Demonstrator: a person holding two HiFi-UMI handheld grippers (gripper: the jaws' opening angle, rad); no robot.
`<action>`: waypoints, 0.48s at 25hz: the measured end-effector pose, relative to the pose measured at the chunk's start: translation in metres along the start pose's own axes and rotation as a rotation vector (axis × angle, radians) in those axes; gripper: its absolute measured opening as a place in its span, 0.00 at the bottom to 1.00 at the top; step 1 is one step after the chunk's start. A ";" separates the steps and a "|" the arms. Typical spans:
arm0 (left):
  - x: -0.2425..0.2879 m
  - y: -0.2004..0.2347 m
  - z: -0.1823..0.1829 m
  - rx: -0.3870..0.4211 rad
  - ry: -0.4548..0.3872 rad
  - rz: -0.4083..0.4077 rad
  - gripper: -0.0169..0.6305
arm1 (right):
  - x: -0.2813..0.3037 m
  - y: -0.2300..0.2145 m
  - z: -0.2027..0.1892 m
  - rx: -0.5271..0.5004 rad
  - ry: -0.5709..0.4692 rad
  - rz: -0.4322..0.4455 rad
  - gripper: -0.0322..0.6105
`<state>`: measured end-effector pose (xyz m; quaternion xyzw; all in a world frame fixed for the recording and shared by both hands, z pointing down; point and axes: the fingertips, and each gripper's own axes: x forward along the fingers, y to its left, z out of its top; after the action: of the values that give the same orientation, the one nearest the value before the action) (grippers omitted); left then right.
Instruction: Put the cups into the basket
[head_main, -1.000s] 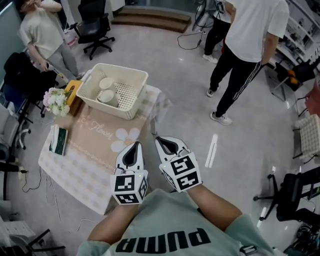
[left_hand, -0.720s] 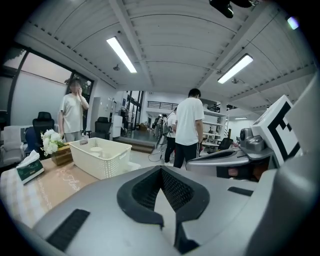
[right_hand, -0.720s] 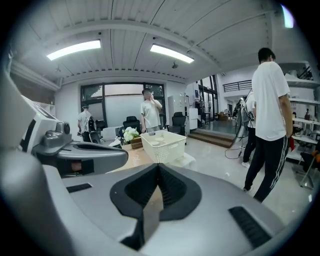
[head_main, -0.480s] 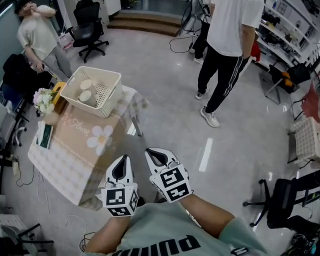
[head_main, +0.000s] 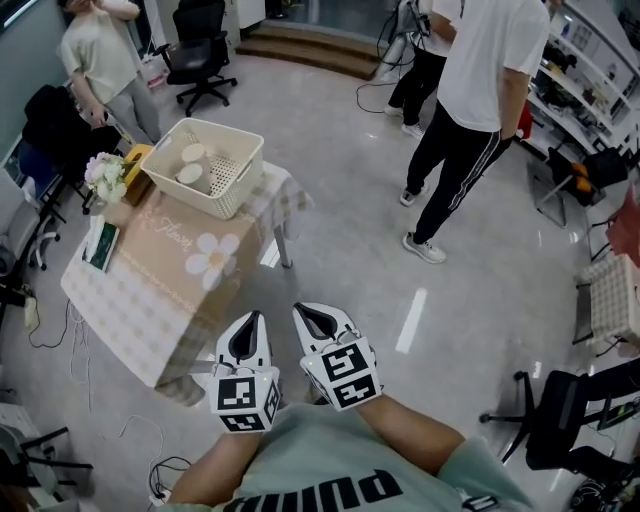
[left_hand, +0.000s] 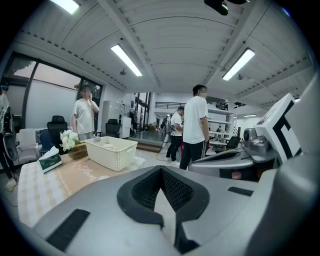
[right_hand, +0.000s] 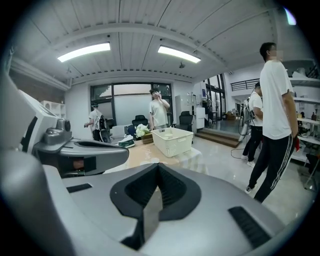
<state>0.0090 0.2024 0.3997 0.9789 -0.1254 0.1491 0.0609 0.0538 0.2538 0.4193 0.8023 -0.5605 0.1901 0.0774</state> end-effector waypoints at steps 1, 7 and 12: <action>-0.004 0.002 -0.003 0.000 0.003 -0.002 0.02 | 0.000 0.002 -0.002 0.007 -0.001 -0.011 0.07; -0.025 0.026 -0.002 0.001 -0.004 0.001 0.02 | 0.001 0.025 -0.002 0.012 -0.013 -0.047 0.07; -0.035 0.040 -0.002 -0.005 -0.006 -0.010 0.02 | 0.002 0.044 0.003 -0.003 -0.020 -0.055 0.07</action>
<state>-0.0346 0.1728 0.3938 0.9798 -0.1212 0.1456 0.0635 0.0141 0.2353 0.4135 0.8191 -0.5392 0.1790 0.0785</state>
